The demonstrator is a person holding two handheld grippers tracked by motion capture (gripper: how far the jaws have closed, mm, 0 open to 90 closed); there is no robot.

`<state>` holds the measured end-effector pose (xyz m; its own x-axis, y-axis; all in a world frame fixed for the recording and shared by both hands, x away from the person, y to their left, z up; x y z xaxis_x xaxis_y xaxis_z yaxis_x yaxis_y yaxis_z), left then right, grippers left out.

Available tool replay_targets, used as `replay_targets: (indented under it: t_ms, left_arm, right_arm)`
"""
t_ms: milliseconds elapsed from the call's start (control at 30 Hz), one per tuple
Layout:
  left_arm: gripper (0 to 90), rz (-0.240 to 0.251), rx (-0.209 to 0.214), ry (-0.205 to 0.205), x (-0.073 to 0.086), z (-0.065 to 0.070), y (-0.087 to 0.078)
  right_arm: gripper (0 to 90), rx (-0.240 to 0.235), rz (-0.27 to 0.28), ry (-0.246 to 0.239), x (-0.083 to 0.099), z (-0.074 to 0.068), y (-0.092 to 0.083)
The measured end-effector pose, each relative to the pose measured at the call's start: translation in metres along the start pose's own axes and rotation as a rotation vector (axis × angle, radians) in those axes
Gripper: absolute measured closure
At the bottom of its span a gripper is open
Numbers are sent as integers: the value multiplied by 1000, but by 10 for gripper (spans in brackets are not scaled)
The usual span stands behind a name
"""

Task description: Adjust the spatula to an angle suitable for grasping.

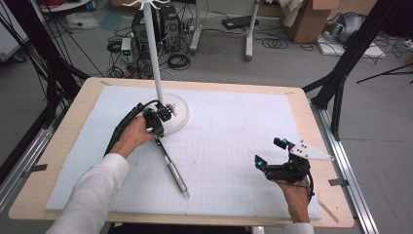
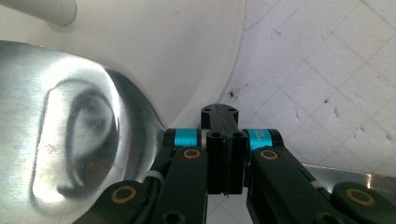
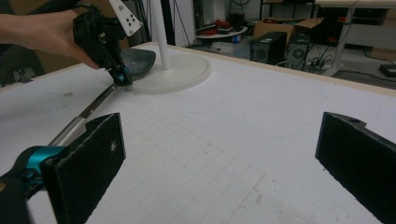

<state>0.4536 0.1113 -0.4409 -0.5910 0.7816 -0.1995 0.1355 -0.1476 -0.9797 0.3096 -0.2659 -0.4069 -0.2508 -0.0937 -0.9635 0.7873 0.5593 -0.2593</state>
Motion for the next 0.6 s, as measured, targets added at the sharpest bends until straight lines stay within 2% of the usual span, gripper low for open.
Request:
replay_targets:
  t_ms: [200,600]
  left_arm:
    - [896,-1,20,-10,6,0,-2]
    - [896,-6,29,-14,21,-4,-2]
  right_arm:
    - [4,1,3,-4,0,0,0]
    - [4,0,-1,2,0,-1,0]
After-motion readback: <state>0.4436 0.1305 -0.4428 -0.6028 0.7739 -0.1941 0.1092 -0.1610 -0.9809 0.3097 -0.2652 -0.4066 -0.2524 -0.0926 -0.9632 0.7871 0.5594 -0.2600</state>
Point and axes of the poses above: each handheld gripper's, and its own axes: y roughly forward along the jaws, x roughly out of its underside, z roughly to its right, the point moved 5 cm from there along y, roughly forward along the jaws, and after that the axes turned 7 degrees about x, right-handed, at the moved point
